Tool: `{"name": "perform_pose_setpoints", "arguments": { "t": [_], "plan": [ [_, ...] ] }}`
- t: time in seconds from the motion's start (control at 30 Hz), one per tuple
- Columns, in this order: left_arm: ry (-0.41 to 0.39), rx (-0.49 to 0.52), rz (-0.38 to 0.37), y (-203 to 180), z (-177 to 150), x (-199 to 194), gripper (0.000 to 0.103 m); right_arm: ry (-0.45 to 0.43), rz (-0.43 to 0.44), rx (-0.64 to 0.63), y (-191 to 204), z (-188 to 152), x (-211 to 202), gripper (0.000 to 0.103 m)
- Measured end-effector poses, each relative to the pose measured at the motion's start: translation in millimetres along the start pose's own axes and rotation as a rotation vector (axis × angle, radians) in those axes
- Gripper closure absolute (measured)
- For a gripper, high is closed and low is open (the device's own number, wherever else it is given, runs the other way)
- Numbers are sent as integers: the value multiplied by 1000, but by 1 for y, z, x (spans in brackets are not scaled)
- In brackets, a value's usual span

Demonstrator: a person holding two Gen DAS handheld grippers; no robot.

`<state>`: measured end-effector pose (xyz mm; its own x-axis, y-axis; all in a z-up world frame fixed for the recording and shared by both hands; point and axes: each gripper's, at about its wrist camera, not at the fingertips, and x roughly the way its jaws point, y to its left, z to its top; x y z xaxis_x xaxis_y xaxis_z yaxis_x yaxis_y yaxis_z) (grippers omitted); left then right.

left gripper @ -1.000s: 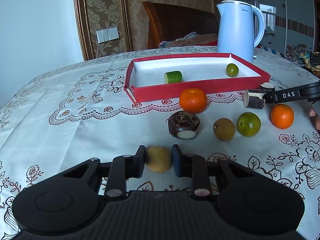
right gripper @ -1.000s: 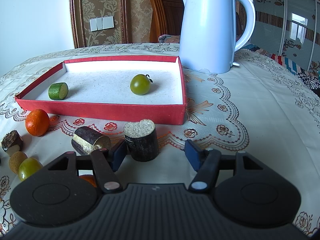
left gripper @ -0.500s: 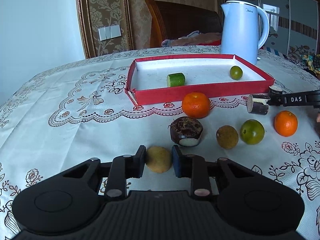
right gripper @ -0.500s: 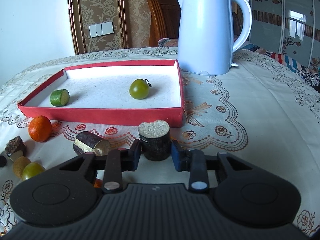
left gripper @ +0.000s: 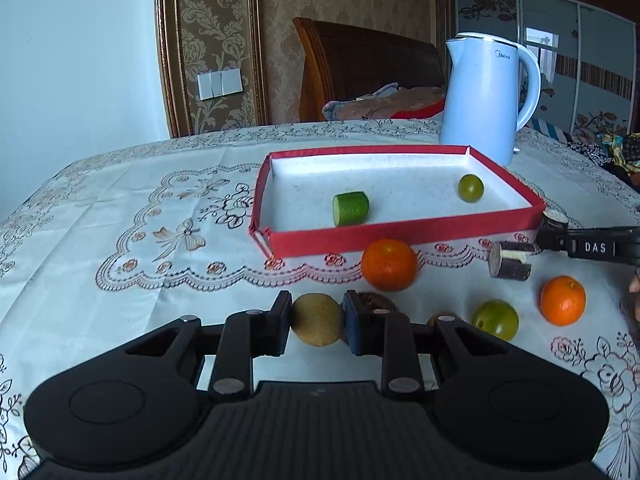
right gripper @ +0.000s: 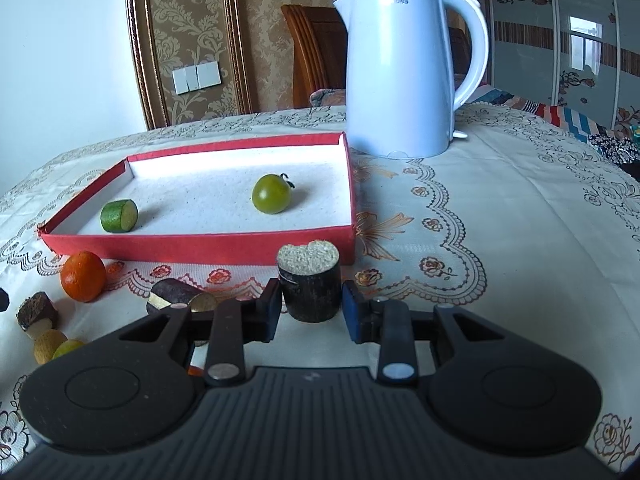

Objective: Organize fruits

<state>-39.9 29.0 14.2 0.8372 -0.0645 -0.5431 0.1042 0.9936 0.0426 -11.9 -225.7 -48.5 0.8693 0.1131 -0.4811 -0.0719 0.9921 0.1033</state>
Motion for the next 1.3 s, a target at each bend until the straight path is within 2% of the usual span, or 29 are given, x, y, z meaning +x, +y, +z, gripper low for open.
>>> {"name": "perform_pose_setpoints", "arguments": {
  "t": [0.23,0.4,0.67,0.83,0.97,1.1,1.3],
  "plan": [
    [-20,-10,-26,-8,26,15,76,-53,-43,-31,5,5,-5,72],
    [-28,-22,-30,-16,44,31,76,-89,-53,-55,11,22,-4,72],
    [15,-55,-27,-25,63,71,76,-92,-46,-88,27,42,14,72],
    [31,-60,-7,-28,76,95,76,-64,-37,-87,32,52,33,72],
    [75,-74,-44,-29,78,111,76,-7,-7,-86,35,53,48,72],
    [41,-31,-2,-36,76,114,76,36,-16,-87,37,51,61,72],
    [25,-55,56,-31,87,128,76,77,-33,-102,42,56,83,72]
  ]
}}
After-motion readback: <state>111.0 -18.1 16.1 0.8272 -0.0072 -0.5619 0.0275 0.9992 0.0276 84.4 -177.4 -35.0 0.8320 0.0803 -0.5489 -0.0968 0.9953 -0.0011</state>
